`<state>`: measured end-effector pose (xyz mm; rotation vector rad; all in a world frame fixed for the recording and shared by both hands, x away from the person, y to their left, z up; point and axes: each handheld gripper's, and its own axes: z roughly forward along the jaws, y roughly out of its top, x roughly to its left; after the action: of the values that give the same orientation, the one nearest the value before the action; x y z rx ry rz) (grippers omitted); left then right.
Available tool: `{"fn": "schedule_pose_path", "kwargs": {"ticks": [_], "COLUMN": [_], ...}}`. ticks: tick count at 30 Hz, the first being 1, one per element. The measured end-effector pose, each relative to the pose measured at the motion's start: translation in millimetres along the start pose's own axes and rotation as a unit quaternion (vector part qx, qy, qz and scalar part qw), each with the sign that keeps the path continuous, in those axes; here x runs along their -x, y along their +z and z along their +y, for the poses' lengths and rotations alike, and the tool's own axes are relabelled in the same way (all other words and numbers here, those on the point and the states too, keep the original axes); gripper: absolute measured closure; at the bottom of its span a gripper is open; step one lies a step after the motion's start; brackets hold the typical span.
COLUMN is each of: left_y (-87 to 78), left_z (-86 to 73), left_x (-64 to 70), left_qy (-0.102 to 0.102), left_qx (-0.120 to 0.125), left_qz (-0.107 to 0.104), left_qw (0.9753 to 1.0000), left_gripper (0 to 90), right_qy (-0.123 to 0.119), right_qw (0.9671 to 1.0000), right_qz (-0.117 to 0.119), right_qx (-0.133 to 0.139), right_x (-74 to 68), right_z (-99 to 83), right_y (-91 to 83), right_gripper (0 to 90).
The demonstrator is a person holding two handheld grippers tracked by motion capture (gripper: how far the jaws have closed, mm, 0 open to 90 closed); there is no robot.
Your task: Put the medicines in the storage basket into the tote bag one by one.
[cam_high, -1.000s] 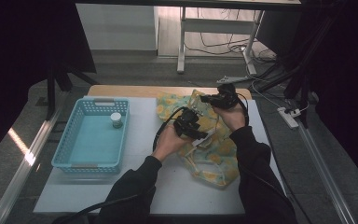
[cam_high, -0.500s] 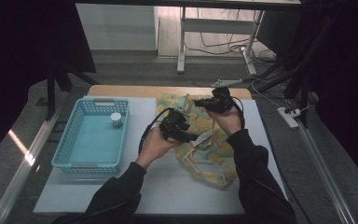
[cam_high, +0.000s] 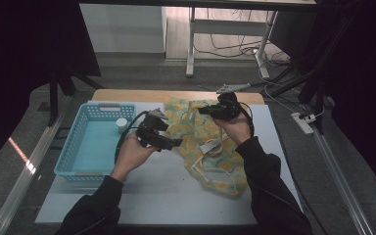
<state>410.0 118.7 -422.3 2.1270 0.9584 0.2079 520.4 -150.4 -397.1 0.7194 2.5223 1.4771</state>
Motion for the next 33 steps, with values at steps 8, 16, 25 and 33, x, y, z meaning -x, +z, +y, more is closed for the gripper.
{"fn": "schedule_pose_path", "kwargs": {"ticks": [8,16,25,33], "left_y": [-35.1,-62.4,-70.4,-55.1], "left_z": [-27.0,-53.2,-79.4,-85.3], "left_x": [-34.3,-66.7,-106.8,-131.8], "left_qy": [-0.025,-0.053,-0.071,-0.098], "left_qx": [0.014,0.017,0.037,-0.014], "left_qz": [0.034,0.093,0.134,0.176], "left_qw": [0.9990,0.9941,0.9876,0.9795], "left_gripper": [6.2,4.9,0.0,0.0], "right_qy": [-0.005,-0.006,-0.007,-0.005], "right_qw": [0.9999,0.9998,0.9997,0.9998], "right_qz": [0.012,0.020,0.022,0.021], "right_qx": [0.001,0.002,0.004,0.005], "right_x": [-8.6,-13.7,-15.0,-12.5], "right_z": [2.4,3.0,3.4,1.1], "right_y": [4.4,6.7,5.9,4.1], "right_gripper": [89.3,89.3,89.3,89.3]}}
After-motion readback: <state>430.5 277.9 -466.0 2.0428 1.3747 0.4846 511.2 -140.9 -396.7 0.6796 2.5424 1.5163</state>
